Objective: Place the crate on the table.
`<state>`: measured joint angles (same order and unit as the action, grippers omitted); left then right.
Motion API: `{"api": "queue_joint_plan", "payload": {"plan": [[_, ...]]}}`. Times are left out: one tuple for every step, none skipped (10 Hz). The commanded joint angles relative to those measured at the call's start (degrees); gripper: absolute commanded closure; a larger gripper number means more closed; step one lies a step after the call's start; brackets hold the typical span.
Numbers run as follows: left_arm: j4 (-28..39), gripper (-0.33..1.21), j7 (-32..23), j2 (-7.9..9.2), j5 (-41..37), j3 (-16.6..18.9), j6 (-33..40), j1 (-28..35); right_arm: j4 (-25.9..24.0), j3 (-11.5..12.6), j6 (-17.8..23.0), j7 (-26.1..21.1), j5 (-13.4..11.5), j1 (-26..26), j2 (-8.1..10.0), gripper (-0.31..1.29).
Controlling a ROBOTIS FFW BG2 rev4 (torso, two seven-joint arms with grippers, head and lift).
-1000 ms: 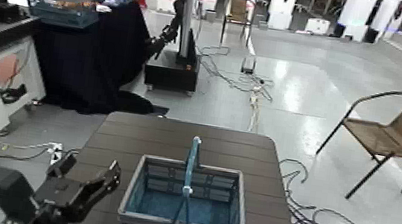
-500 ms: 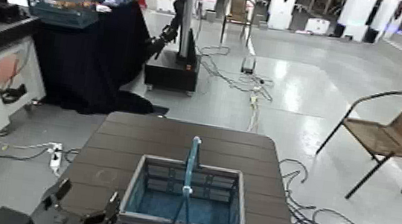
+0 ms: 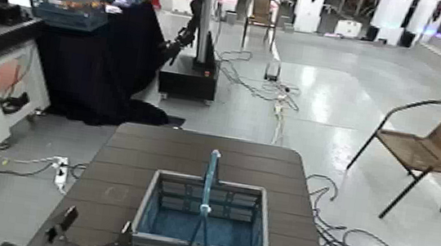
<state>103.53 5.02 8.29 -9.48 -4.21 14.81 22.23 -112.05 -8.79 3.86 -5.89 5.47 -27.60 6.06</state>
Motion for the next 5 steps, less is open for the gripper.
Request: {"api": "queue_joint_plan", "payload": {"plan": [[-0.17,0.11,-0.10,0.06,-0.01,-0.10,0.13,0.01,0.08,0.00,0.01,0.00,-0.02,0.09,0.01,0.15],[-0.35,0.11,-0.10,0.06,-0.01,-0.10,0.30,-0.08,0.16,0.00,0.01,0.00,-0.02,0.09,0.01,0.15],[-0.53,0.11,-0.18,0.06,-0.10,-0.10,0.30,-0.08,0.25,0.00,0.01,0.00,-0.02,0.09,0.01,0.15],[-0.79,0.11,-0.18,0.06,-0.19,-0.19,0.39,-0.17,0.25,0.00,0.01,0.00,-0.02,0.09,0.01,0.15],[-0.88,0.11,-0.18,0.06,-0.28,-0.28,0.57,-0.26,0.25,0.00,0.01,0.00,-0.02,0.18,0.01,0.15]]}}
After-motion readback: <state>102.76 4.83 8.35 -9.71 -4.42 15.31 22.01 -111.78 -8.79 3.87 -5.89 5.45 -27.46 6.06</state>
